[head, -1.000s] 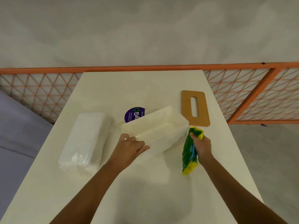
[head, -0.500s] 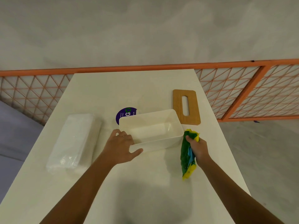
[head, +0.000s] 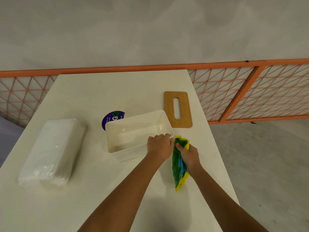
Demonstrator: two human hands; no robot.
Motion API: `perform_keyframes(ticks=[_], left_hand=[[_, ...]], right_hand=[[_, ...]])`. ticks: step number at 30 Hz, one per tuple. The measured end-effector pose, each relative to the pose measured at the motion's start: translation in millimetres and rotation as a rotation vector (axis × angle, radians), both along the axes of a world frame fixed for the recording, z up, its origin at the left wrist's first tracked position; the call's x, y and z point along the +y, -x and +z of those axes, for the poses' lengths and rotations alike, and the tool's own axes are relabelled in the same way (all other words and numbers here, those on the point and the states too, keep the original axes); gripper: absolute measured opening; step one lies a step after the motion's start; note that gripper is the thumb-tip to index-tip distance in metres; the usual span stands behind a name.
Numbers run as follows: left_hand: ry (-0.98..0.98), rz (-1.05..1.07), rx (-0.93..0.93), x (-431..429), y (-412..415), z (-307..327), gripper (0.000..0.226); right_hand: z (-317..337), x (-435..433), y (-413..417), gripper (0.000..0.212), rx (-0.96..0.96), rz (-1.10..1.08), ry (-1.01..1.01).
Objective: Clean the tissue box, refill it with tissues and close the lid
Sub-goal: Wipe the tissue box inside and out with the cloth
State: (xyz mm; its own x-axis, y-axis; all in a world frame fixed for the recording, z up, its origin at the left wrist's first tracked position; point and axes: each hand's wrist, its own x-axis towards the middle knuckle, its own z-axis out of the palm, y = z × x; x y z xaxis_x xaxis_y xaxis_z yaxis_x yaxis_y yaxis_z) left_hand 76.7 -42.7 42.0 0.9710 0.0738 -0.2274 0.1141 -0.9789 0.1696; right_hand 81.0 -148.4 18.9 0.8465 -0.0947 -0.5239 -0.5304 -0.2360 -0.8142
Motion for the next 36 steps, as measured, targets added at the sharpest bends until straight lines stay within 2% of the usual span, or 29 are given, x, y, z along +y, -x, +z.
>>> perform_keyframes(ticks=[4, 9, 11, 14, 17, 21, 24, 27, 32, 36], left_hand=[[-0.001, 0.000, -0.073, 4.3, 4.8, -3.2, 0.044], [0.175, 0.038, -0.187, 25.4, 13.6, 19.1, 0.042], [0.323, 0.092, -0.197, 36.9, 16.1, 32.6, 0.040], [0.649, 0.261, -0.271, 54.9, 21.6, 53.0, 0.034], [0.989, 0.452, -0.315, 71.7, 32.3, 75.5, 0.016], [1.184, 0.528, -0.349, 101.8, 44.1, 83.1, 0.025], [1.287, 0.549, -0.399, 121.3, 51.3, 81.7, 0.018], [1.401, 0.592, -0.460, 139.0, 56.5, 82.1, 0.017], [1.329, 0.563, -0.440, 156.2, 62.2, 83.4, 0.022], [1.319, 0.510, -0.469, 164.9, 60.9, 85.0, 0.031]], right_hand=[[-1.5, -6.9, -1.5, 0.027, 0.012, -0.001, -0.011], [8.1, -5.5, -10.6, 0.027, -0.022, 0.000, -0.033], [17.4, -1.5, -15.6, 0.021, -0.047, 0.012, -0.061], [36.2, 7.0, -22.5, 0.010, -0.092, 0.036, -0.096], [59.4, 17.7, -27.1, 0.008, -0.165, 0.061, -0.111], [91.4, 36.9, -27.2, 0.010, -0.334, 0.182, -0.066], [105.7, 53.4, -25.1, 0.018, -0.475, 0.307, 0.042], [111.9, 71.0, -18.6, 0.015, -0.645, 0.448, 0.167], [100.0, 95.0, 3.8, 0.025, -0.996, 0.645, 0.375], [99.3, 110.6, 30.4, 0.038, -1.375, 0.812, 0.501]])
